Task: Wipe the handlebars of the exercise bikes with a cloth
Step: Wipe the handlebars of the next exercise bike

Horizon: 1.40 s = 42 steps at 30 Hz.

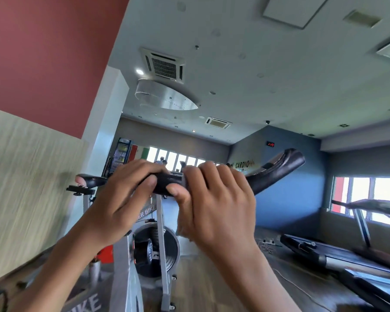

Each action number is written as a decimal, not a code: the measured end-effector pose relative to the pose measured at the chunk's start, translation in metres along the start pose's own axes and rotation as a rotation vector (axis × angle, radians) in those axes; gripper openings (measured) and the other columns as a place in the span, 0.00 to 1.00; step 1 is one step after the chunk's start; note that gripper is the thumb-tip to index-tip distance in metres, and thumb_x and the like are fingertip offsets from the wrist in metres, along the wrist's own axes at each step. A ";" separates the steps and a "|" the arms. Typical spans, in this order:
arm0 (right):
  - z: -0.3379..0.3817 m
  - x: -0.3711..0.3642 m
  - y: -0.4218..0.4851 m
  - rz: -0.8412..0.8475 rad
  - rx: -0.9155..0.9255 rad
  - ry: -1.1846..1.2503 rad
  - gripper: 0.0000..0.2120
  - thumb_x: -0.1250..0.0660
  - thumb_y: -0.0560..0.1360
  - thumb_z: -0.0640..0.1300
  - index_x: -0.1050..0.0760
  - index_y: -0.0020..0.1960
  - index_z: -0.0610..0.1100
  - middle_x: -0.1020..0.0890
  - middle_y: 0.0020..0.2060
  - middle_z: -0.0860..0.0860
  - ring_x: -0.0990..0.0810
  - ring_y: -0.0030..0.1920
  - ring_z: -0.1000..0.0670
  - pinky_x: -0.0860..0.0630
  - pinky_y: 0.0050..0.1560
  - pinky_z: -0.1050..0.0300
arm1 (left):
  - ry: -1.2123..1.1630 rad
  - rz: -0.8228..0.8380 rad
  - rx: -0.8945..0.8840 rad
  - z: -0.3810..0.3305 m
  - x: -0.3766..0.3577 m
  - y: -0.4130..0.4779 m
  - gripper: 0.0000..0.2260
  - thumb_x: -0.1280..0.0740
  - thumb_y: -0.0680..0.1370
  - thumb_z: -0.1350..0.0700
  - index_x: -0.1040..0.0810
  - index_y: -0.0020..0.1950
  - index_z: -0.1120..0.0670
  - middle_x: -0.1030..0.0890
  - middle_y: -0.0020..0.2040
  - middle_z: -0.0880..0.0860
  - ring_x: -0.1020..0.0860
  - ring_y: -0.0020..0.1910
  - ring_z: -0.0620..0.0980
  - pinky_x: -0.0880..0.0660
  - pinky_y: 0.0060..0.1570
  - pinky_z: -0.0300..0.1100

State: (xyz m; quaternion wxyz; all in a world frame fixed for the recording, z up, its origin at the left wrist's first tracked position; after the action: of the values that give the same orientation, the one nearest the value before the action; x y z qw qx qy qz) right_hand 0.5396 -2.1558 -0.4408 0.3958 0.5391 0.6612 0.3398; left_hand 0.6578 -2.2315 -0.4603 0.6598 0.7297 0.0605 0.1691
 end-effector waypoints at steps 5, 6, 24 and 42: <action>-0.014 0.007 -0.007 0.059 -0.046 -0.003 0.21 0.51 0.84 0.51 0.22 0.46 0.45 0.23 0.38 0.50 0.26 0.38 0.43 0.32 0.46 0.50 | 0.072 0.007 0.029 0.001 0.000 -0.005 0.14 0.48 0.81 0.47 0.25 0.58 0.46 0.24 0.52 0.39 0.25 0.56 0.45 0.34 0.55 0.39; -0.010 0.005 -0.007 0.071 -0.078 -0.014 0.22 0.52 0.84 0.53 0.23 0.45 0.45 0.23 0.38 0.49 0.27 0.38 0.43 0.32 0.47 0.50 | 0.080 0.010 0.036 0.001 -0.001 -0.005 0.15 0.48 0.81 0.47 0.24 0.58 0.48 0.24 0.53 0.39 0.25 0.56 0.45 0.34 0.56 0.40; -0.095 0.016 0.004 0.157 0.032 -0.079 0.17 0.46 0.82 0.46 0.29 0.36 0.45 0.24 0.33 0.48 0.23 0.42 0.41 0.33 0.66 0.47 | 0.679 0.003 -0.027 -0.087 -0.058 0.021 0.16 0.46 0.80 0.49 0.20 0.50 0.54 0.20 0.44 0.49 0.23 0.44 0.54 0.35 0.48 0.47; -0.095 -0.015 0.025 1.067 -0.074 0.122 0.10 0.40 0.76 0.45 0.26 0.39 0.42 0.24 0.36 0.44 0.24 0.39 0.40 0.33 0.50 0.46 | 0.644 0.542 0.481 -0.056 -0.063 0.050 0.12 0.41 0.76 0.50 0.19 0.47 0.53 0.20 0.42 0.50 0.25 0.46 0.52 0.33 0.49 0.46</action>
State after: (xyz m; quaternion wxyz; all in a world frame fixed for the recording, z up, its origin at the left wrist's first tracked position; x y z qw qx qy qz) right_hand 0.4675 -2.1680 -0.3728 0.1477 0.7652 0.3050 0.5474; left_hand 0.5742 -2.2039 -0.4176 0.3523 0.7617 0.1068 0.5332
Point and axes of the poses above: each hand's wrist, its own y-axis towards the middle knuckle, its own x-axis out of the back of the hand, z = x × y, the point moved 9 cm from there along y, towards the middle knuckle
